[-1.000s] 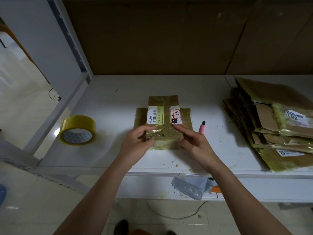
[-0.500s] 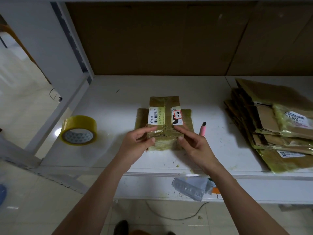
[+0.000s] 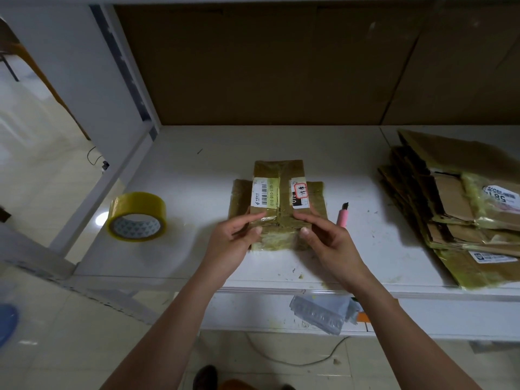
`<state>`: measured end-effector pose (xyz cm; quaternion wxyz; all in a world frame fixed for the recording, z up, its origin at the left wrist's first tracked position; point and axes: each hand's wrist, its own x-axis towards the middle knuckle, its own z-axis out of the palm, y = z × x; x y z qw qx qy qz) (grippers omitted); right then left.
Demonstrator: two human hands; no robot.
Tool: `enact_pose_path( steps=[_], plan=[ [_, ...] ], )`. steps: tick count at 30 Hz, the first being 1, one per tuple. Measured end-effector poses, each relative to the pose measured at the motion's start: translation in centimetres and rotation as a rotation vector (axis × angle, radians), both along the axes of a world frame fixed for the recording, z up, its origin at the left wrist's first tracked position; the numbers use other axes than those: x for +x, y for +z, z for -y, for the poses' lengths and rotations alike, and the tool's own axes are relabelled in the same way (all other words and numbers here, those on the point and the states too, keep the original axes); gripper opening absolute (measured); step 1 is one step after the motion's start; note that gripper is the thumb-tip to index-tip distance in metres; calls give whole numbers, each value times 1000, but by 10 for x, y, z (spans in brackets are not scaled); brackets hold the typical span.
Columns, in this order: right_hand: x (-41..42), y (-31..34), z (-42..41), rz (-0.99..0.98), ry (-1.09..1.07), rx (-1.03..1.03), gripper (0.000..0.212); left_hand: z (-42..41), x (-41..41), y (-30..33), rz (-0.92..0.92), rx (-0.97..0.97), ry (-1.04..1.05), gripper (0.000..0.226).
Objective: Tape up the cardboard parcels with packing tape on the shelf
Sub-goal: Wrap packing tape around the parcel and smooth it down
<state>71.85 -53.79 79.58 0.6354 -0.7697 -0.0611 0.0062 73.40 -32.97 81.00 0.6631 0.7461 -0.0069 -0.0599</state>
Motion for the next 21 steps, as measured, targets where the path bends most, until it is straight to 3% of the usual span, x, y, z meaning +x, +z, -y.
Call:
enact_pose_path(
  steps=[9, 13, 21],
  plan=[
    [-1, 1, -6, 3, -40, 4, 25, 3, 3, 1, -43, -23, 53, 30],
    [-2, 1, -10, 18, -98, 11, 22, 3, 4, 0, 18, 40, 69, 29],
    [-2, 13, -19, 54, -220, -230, 20, -8, 17, 10, 96, 142, -30, 16]
  ],
)
